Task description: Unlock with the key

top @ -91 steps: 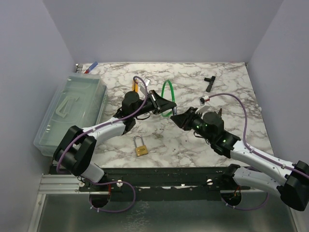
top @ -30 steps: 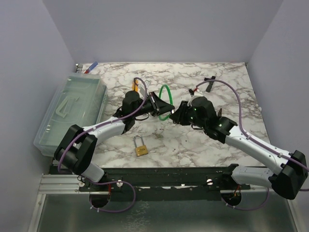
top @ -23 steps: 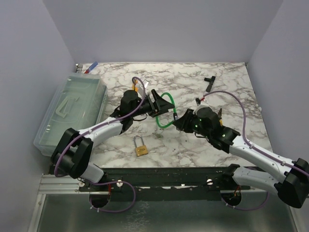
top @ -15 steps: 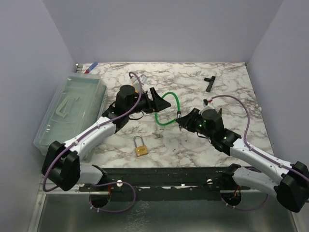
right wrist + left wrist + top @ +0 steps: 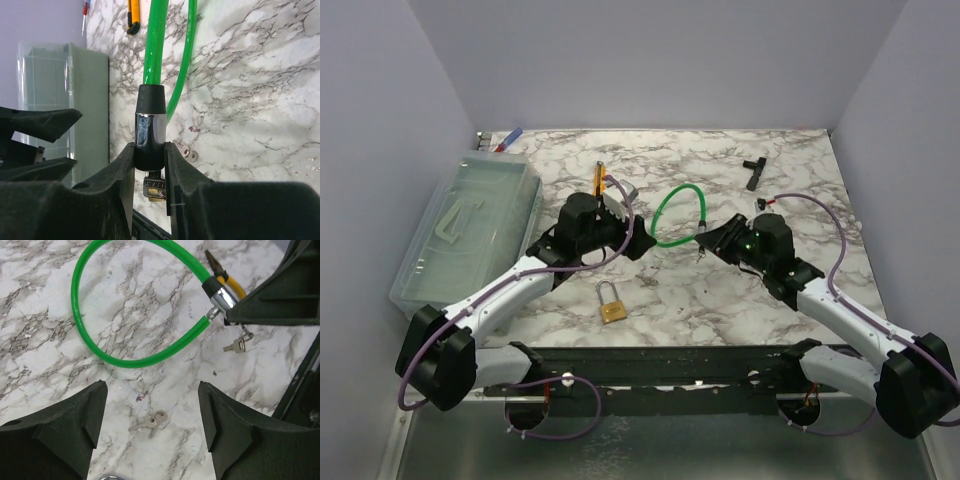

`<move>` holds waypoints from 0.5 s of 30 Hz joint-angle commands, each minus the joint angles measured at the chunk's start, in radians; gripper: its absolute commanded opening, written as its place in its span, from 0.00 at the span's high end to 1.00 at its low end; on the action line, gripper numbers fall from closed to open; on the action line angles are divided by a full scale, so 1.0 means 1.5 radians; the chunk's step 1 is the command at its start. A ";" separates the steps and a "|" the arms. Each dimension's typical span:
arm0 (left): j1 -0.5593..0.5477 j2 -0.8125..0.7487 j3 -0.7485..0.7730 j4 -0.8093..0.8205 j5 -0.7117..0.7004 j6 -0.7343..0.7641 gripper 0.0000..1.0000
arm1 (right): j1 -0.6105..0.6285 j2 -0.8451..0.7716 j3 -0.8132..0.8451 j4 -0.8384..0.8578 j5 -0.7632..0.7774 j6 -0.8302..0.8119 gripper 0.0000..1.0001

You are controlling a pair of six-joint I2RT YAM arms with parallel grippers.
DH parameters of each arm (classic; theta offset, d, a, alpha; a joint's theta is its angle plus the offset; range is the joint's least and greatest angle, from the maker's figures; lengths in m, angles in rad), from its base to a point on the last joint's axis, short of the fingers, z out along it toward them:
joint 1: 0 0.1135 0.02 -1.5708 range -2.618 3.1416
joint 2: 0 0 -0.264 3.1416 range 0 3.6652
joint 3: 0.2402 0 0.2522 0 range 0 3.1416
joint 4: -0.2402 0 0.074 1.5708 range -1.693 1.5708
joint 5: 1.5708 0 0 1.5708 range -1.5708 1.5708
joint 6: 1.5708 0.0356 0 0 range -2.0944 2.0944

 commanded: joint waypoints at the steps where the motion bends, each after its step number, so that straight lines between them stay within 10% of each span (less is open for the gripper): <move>1: -0.052 0.020 -0.031 0.084 0.007 0.261 0.22 | -0.002 0.001 0.024 0.019 -0.051 0.024 0.99; 15: -0.139 0.177 0.007 0.188 0.046 0.453 0.30 | -0.004 -0.030 0.006 0.014 -0.076 0.046 0.99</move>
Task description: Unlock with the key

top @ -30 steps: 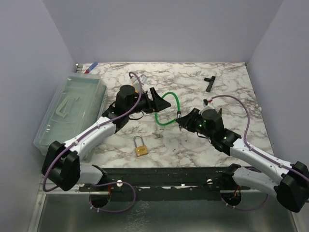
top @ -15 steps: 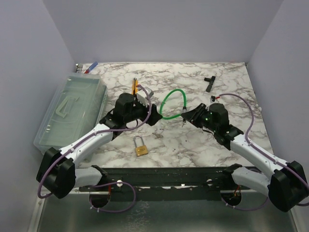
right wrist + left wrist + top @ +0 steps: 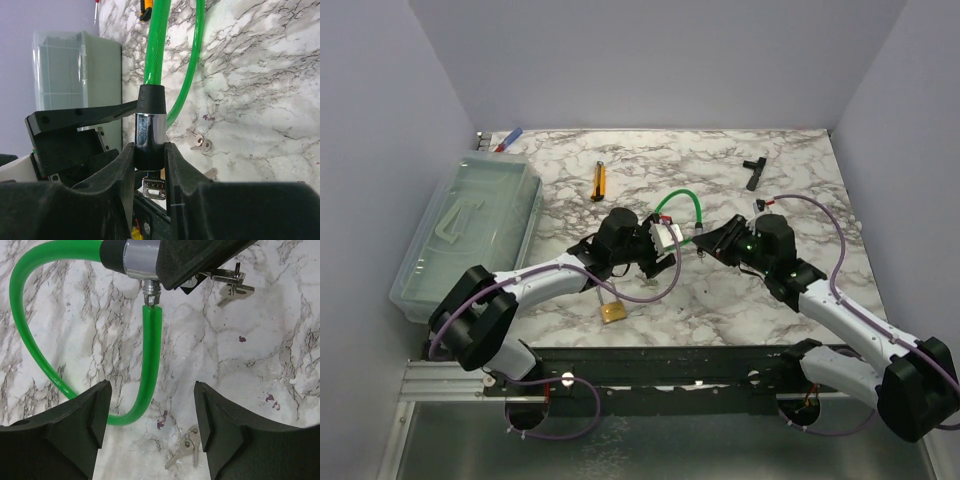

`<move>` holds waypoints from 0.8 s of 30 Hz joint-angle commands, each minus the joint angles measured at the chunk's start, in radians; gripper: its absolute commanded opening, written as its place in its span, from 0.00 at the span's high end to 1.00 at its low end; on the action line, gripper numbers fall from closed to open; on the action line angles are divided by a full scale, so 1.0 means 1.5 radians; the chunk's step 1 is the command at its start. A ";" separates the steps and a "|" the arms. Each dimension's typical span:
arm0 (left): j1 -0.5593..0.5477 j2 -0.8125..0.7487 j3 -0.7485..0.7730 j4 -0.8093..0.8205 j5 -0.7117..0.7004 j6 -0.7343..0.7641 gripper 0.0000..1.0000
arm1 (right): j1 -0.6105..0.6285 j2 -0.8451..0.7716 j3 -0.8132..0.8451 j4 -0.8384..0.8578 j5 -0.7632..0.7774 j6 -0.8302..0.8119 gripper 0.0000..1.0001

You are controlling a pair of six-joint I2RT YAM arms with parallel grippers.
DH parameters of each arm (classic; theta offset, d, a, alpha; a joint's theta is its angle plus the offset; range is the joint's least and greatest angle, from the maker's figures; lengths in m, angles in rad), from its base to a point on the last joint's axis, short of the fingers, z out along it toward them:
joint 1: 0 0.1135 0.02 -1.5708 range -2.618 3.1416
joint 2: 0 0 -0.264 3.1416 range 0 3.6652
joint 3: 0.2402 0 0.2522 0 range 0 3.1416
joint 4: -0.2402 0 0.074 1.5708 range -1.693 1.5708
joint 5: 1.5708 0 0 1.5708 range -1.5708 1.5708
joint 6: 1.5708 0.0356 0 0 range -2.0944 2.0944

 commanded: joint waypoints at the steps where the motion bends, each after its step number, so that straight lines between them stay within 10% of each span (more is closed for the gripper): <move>1: -0.019 0.024 0.031 0.076 0.031 0.060 0.30 | -0.004 -0.022 0.003 0.020 -0.030 0.016 0.99; 11: -0.034 0.074 0.058 0.144 0.009 0.073 0.45 | -0.003 -0.027 -0.003 0.020 -0.041 0.021 0.99; 16: -0.038 0.093 0.067 0.155 0.003 0.077 1.00 | -0.004 -0.037 -0.005 0.011 -0.040 0.022 0.99; 24: -0.038 0.050 0.025 0.150 -0.026 0.115 1.00 | -0.009 -0.069 0.011 -0.036 -0.013 0.001 0.99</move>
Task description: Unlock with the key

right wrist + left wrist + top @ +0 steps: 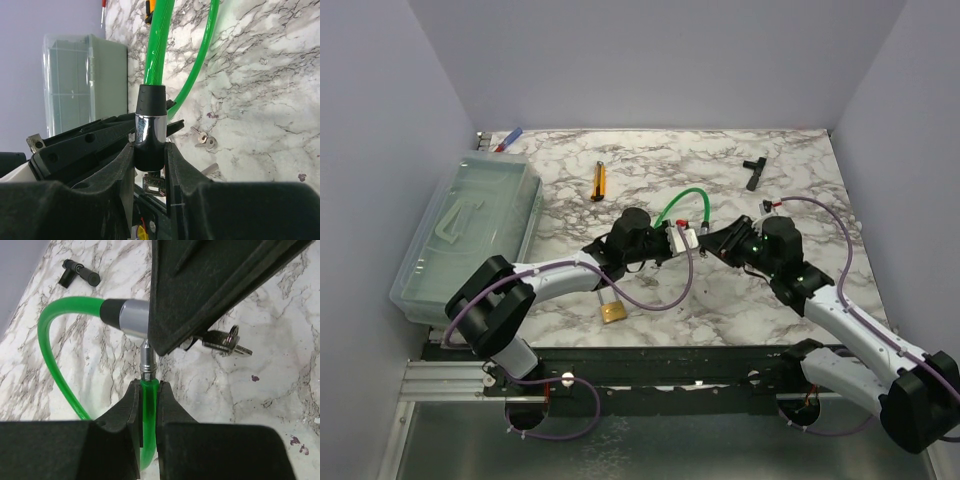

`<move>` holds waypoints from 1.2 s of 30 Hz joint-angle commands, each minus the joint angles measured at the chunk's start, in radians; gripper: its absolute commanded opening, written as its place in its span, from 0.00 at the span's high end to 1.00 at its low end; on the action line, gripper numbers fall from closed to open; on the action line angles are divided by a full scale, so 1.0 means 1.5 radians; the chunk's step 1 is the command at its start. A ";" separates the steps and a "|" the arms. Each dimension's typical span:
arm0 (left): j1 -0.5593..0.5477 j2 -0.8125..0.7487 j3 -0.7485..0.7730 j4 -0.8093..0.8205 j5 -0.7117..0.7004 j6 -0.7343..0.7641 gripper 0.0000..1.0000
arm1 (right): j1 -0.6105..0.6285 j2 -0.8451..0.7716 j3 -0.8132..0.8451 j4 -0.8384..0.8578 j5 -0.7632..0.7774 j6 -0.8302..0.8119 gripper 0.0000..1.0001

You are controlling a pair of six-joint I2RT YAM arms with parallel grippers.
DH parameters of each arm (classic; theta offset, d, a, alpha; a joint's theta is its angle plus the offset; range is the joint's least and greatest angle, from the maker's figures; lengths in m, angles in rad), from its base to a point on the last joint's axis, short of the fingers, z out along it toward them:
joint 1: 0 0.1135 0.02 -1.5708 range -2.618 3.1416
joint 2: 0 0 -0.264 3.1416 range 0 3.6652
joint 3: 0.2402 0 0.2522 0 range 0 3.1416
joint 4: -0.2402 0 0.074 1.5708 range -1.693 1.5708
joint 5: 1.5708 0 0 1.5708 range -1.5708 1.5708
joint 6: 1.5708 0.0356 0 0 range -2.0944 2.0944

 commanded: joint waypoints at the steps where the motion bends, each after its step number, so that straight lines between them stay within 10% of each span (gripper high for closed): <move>1: 0.000 -0.036 -0.025 0.019 -0.034 0.050 1.00 | -0.003 -0.034 0.017 -0.015 -0.004 -0.017 0.99; 14: 0.000 -0.070 -0.042 -0.032 -0.126 0.158 1.00 | -0.023 -0.036 0.036 -0.053 0.017 -0.056 0.99; 36: 0.177 0.008 -0.068 -0.095 -0.310 0.400 1.00 | -0.335 0.078 0.060 0.016 -0.149 -0.121 0.99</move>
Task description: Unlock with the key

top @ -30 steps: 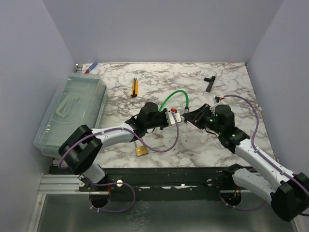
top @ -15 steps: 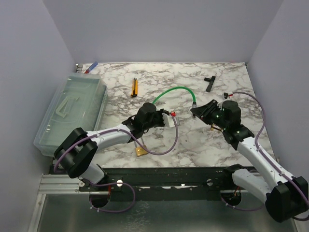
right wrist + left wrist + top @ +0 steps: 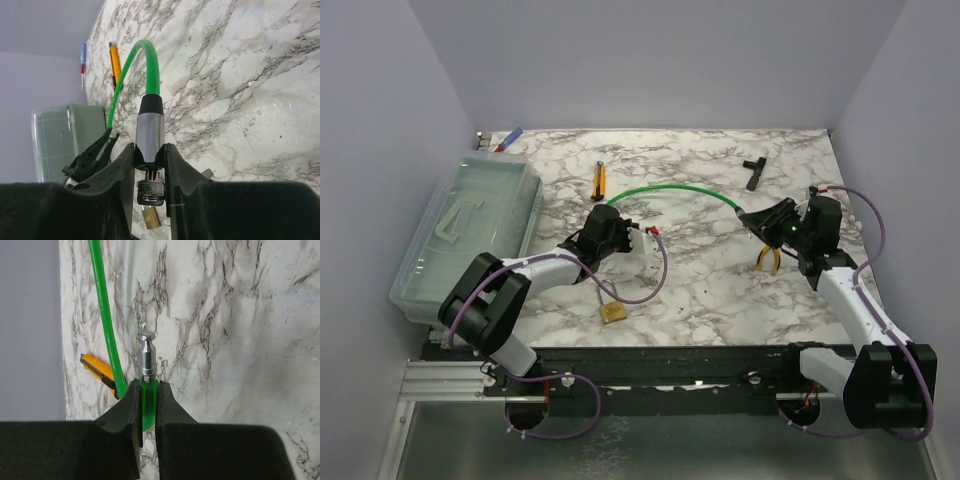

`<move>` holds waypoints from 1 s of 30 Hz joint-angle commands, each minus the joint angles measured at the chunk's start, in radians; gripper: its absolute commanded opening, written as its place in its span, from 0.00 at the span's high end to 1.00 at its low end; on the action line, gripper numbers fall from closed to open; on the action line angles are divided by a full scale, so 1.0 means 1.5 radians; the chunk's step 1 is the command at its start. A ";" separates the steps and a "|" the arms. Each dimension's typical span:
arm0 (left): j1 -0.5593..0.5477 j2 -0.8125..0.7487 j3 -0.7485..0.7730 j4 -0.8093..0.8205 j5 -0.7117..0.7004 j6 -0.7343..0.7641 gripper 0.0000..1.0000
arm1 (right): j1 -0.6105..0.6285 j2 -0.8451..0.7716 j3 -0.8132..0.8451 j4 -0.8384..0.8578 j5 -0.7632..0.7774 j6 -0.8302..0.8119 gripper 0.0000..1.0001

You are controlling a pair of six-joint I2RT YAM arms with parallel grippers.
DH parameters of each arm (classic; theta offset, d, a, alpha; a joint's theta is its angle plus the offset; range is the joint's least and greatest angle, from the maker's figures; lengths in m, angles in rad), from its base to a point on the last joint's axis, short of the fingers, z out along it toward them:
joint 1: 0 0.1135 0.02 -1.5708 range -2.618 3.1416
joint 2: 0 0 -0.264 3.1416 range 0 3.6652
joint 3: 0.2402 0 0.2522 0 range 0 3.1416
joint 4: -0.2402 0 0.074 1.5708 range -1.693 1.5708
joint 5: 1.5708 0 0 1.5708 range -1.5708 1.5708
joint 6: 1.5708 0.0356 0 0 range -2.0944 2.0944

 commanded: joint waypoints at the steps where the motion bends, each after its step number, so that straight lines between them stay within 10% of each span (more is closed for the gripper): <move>1: 0.037 0.043 0.020 0.009 -0.080 0.035 1.00 | -0.025 0.011 0.012 0.051 -0.022 -0.018 0.99; 17: 0.041 0.235 0.157 0.017 -0.037 -0.052 0.83 | -0.025 0.255 0.003 0.311 -0.082 0.011 1.00; 21: 0.047 0.265 0.190 0.014 -0.027 -0.045 0.46 | -0.025 0.329 0.037 0.339 -0.063 0.017 1.00; 23: 0.048 0.266 0.197 0.008 -0.023 -0.041 0.06 | -0.025 0.366 0.060 0.349 -0.061 0.019 1.00; 30: 0.049 0.199 0.196 -0.044 0.019 -0.027 0.01 | -0.024 0.468 0.147 0.357 -0.078 0.018 1.00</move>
